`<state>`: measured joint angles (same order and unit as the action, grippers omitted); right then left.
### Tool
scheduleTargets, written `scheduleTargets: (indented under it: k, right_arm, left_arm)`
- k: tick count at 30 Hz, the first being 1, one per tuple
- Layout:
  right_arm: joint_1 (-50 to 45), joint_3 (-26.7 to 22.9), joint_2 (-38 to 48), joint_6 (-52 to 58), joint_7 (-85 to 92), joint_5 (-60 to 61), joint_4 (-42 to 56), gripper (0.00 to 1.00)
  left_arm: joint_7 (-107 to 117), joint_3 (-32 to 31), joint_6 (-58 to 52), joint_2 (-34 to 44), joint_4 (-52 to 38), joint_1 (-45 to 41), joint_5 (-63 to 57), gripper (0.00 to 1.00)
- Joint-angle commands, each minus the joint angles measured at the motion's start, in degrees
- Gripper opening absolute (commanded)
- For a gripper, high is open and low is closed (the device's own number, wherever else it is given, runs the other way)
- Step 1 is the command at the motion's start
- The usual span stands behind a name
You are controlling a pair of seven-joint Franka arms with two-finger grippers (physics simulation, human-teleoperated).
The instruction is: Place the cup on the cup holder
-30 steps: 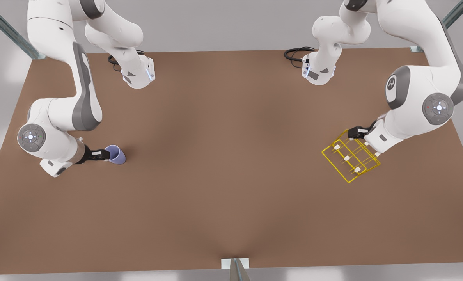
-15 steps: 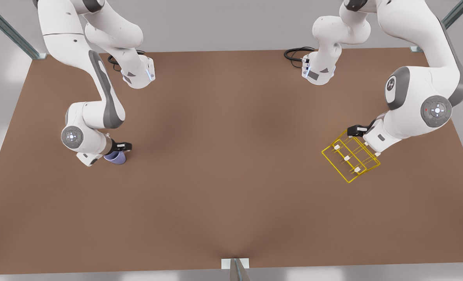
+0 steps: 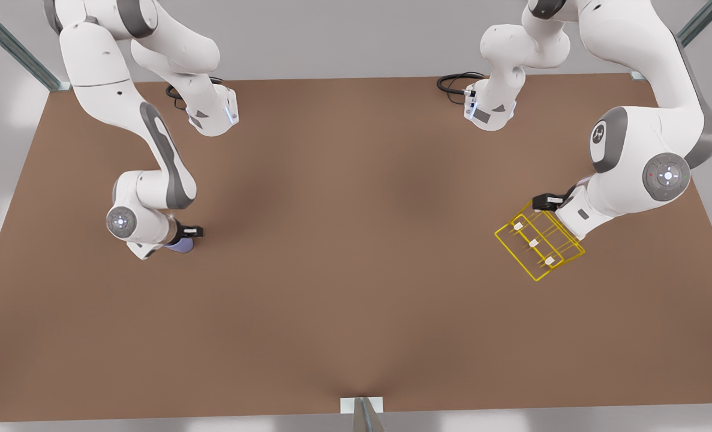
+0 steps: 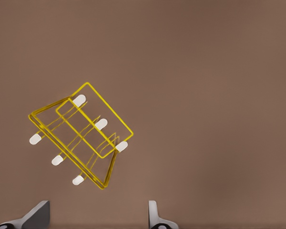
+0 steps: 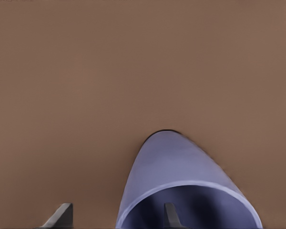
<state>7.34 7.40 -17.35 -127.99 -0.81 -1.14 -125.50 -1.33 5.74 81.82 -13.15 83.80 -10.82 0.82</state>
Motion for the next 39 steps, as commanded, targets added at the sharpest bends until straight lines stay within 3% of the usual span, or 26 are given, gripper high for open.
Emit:
scheduleTargets:
  k: [1, 3, 12, 17, 24, 26, 29, 32, 35, 39]
  right_arm:
    - [-0.04, -0.11, -0.32, -2.18, -0.34, -0.17, -0.01, 0.33]
    - [0.05, -0.11, -0.85, -1.91, -0.34, -0.17, -0.01, 0.21]
    - [-0.13, 0.07, 1.26, 3.1, -5.52, 0.53, 2.1, 0.21]
    - [-0.66, 2.35, 0.21, 11.98, -5.35, 15.01, 10.19, 0.21]
    - [-9.53, 11.58, -19.12, 2.66, -7.28, 56.42, 30.22, 0.21]
    - [-13.04, 15.98, -24.57, -3.23, -18.96, 58.27, 38.57, 0.21]
    - [-20.87, 18.7, -34.95, -12.8, -33.56, 58.19, 57.29, 0.21]
    - [-27.1, 25.12, -45.4, -19.49, -35.32, 58.27, 70.64, 0.21]
    - [-28.17, 30.74, -48.22, -19.58, -35.76, 58.19, 71.8, 0.21]
    - [-30.01, 29.51, -49.89, -16.59, -37.25, 55.29, 68.99, 0.21]
  left_arm:
    - [-0.25, -0.03, -0.17, 0.06, -0.04, 0.01, -0.03, 1.0]
    - [-0.25, -0.03, -0.17, 0.06, -0.04, 0.01, -0.03, 1.0]
    - [-0.25, -0.03, -0.08, -0.3, -0.04, 0.01, -0.03, 1.0]
    - [-0.16, -0.03, -0.08, -0.21, -0.21, 0.01, -0.03, 1.0]
    - [-0.08, -0.03, -0.17, -0.12, -0.39, 0.01, -0.12, 1.0]
    - [-0.08, -0.03, -0.26, -0.03, -0.39, 0.01, -0.12, 1.0]
    - [0.1, -0.12, -0.43, -0.03, -0.39, 0.01, -0.12, 1.0]
    - [0.28, -0.12, -0.61, -0.21, -0.21, 0.01, -0.12, 1.0]
    - [0.54, -0.03, -0.61, -0.21, -0.21, 0.01, -0.47, 1.0]
    - [2.83, -0.12, -0.35, -0.65, -0.65, -0.08, -0.21, 1.0]
